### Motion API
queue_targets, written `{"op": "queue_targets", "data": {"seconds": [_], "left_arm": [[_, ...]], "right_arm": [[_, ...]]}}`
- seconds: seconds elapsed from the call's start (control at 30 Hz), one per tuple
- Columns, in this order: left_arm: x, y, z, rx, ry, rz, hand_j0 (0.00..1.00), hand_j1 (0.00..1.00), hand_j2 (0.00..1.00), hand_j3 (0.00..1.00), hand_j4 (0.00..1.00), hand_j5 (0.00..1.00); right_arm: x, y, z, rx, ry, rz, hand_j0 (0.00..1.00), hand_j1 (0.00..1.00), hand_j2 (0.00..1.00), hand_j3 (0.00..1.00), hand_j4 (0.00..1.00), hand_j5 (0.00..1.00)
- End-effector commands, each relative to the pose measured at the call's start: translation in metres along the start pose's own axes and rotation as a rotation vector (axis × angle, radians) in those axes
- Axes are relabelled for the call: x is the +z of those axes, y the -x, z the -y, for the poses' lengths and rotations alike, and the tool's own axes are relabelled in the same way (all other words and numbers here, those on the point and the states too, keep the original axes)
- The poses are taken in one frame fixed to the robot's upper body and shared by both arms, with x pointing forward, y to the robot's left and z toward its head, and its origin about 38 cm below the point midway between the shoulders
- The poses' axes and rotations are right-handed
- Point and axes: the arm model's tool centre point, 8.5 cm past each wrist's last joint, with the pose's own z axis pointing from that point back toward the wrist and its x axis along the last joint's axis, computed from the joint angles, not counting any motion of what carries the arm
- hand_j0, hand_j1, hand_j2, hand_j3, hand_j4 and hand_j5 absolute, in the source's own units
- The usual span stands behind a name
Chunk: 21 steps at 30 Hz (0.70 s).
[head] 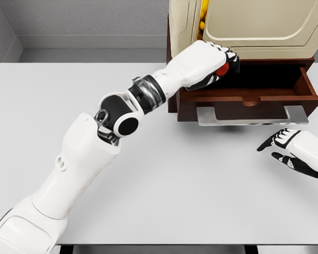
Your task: Put the switch into the drawer with left arm, and close the drawer with right arm
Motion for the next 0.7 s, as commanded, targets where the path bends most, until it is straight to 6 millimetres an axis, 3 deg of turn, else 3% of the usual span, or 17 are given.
{"op": "queue_targets", "data": {"seconds": [0.0, 0.27, 0.3, 0.6, 0.63, 0.67], "left_arm": [[-0.0002, -0.0006, 0.0015, -0.015, 0.006, -0.002, 0.67, 0.67, 0.67, 0.67, 0.67, 0.67], [-0.0009, -0.0026, 0.0022, -0.016, 0.007, 0.003, 0.71, 0.71, 0.71, 0.71, 0.71, 0.71], [-0.0009, -0.0024, 0.0022, -0.017, 0.008, 0.001, 0.76, 0.76, 0.76, 0.76, 0.76, 0.76], [-0.0018, -0.0038, 0.0024, -0.015, 0.007, 0.004, 0.78, 0.78, 0.78, 0.78, 0.78, 0.78], [-0.0023, -0.0055, 0.0038, -0.014, 0.011, 0.009, 0.85, 0.85, 0.85, 0.85, 0.85, 0.85], [-0.0023, -0.0055, 0.0038, -0.014, 0.011, 0.009, 0.85, 0.85, 0.85, 0.85, 0.85, 0.85]], "right_arm": [[0.0002, 0.0004, 0.0006, -0.005, 0.003, -0.001, 0.57, 0.57, 0.57, 0.57, 0.57, 0.57], [0.0002, 0.0004, 0.0006, -0.005, 0.003, -0.001, 0.57, 0.57, 0.57, 0.57, 0.57, 0.57], [0.0005, 0.0003, 0.0002, -0.006, 0.002, -0.001, 0.57, 0.57, 0.57, 0.57, 0.57, 0.57], [0.0, 0.0, 0.0008, -0.004, 0.004, 0.0, 0.57, 0.57, 0.57, 0.57, 0.57, 0.57], [0.0004, 0.0, 0.0006, -0.004, 0.001, 0.0, 0.57, 0.57, 0.57, 0.57, 0.57, 0.57], [0.0004, 0.0, 0.0006, -0.004, 0.001, 0.0, 0.57, 0.57, 0.57, 0.57, 0.57, 0.57]]}}
